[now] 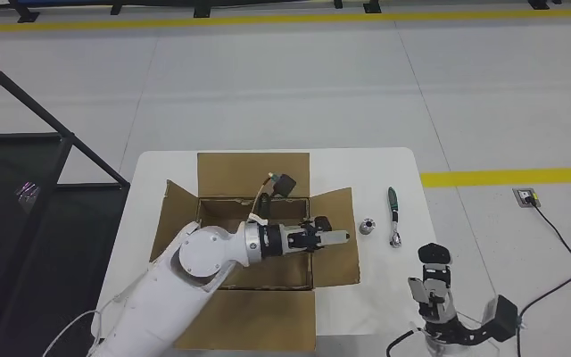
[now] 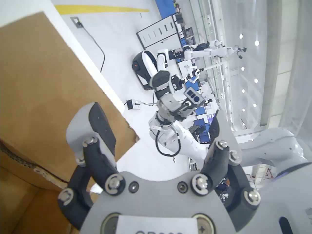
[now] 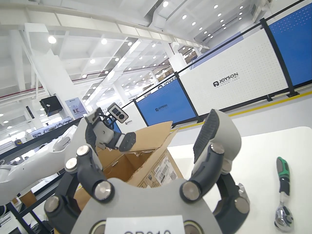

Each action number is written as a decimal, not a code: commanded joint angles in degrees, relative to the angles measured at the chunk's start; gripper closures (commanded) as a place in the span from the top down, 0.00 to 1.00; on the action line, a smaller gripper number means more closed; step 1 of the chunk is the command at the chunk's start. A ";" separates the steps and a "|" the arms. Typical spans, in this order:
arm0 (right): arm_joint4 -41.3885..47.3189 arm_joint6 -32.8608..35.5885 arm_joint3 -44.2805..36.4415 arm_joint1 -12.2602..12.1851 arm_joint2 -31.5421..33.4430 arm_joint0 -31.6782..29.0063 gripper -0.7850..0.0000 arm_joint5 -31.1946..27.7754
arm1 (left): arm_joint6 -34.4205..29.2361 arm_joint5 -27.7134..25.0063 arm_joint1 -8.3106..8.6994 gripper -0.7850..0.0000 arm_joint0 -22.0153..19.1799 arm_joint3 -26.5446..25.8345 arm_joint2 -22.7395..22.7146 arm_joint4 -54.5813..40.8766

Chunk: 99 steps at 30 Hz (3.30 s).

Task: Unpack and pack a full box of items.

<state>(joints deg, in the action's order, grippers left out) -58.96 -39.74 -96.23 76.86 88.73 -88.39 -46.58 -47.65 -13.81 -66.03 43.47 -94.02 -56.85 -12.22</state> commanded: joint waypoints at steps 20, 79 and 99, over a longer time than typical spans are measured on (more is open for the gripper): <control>8.46 36.93 -6.91 -0.33 -6.53 6.40 1.00 13.63 | 0.21 -9.48 6.12 1.00 43.60 -20.23 -53.12 -5.05; -3.29 70.62 -12.43 -3.86 -7.48 17.75 1.00 47.10 | 11.44 -9.44 5.36 1.00 49.66 -18.04 -55.21 -4.44; -17.20 74.46 -2.27 -3.50 -13.85 23.57 1.00 50.56 | 15.55 -6.31 5.32 1.00 49.28 -22.68 -57.83 -3.38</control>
<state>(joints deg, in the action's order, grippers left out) -76.38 35.03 -99.06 73.35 75.00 -65.05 4.99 -32.05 -20.10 -60.71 92.75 -116.75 -114.69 -15.59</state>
